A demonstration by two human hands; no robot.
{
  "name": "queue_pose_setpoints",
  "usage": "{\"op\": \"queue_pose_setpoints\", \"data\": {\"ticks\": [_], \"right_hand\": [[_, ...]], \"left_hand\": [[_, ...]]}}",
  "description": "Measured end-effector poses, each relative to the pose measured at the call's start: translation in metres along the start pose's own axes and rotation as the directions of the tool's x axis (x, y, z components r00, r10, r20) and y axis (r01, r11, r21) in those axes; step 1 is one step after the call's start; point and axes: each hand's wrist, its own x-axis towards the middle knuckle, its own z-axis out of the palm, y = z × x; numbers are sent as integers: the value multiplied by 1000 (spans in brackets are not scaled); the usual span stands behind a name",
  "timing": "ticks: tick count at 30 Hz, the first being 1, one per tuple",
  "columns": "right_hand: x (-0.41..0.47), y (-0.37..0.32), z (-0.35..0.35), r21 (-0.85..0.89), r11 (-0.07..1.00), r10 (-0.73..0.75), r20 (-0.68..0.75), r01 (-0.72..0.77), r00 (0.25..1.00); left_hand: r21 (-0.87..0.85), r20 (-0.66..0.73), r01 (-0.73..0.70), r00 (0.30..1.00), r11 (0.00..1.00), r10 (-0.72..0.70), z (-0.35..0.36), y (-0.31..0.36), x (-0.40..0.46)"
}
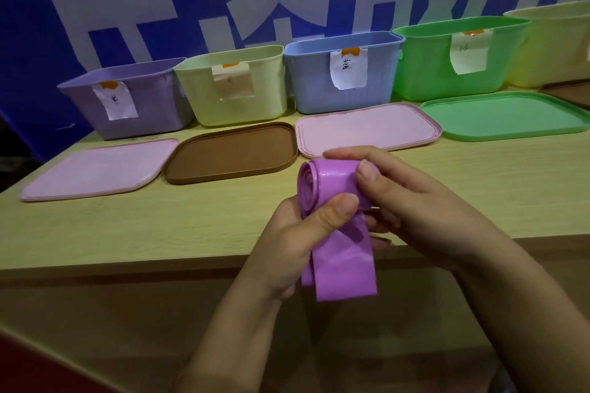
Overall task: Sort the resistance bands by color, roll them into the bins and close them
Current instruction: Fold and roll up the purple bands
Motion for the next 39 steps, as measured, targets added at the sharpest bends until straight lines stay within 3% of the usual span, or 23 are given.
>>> {"op": "queue_pose_setpoints", "data": {"ticks": [5, 9, 13, 16, 20, 22, 30, 35, 39], "right_hand": [[-5, -8, 4, -133, 989, -70, -70, 60, 995], [-6, -5, 9, -176, 974, -173, -162, 144, 972], [-6, -6, 10, -246, 950, -255, -251, 193, 934], [-6, -6, 14, -287, 940, -269, -285, 186, 920], [-3, 0, 24, -266, 946, -280, -368, 188, 887], [-3, 1, 25, -229, 954, -271, -392, 192, 879], [-2, -12, 14, -139, 954, -299, -354, 266, 886], [1, -11, 15, -164, 946, -321, -352, 280, 879], [2, -4, 17, -263, 928, -341, -324, 262, 882]], "left_hand": [[-65, 93, 4, 996, 998, 2, -5, 0, 1], [-68, 50, -3, 999, 998, 7, -5, -4, 5], [148, -102, -23, 994, 989, 39, -4, -6, 8], [387, -122, -23, 990, 922, 76, 5, -9, 10], [463, -125, -24, 988, 886, 92, 15, -13, 12], [443, -125, -32, 987, 896, 97, 14, -13, 12], [100, -42, 17, 999, 995, -13, 7, 2, 8], [12, -90, 12, 996, 1000, -11, 6, 2, 6], [84, -107, -70, 991, 994, 79, 10, 1, 2]]}}
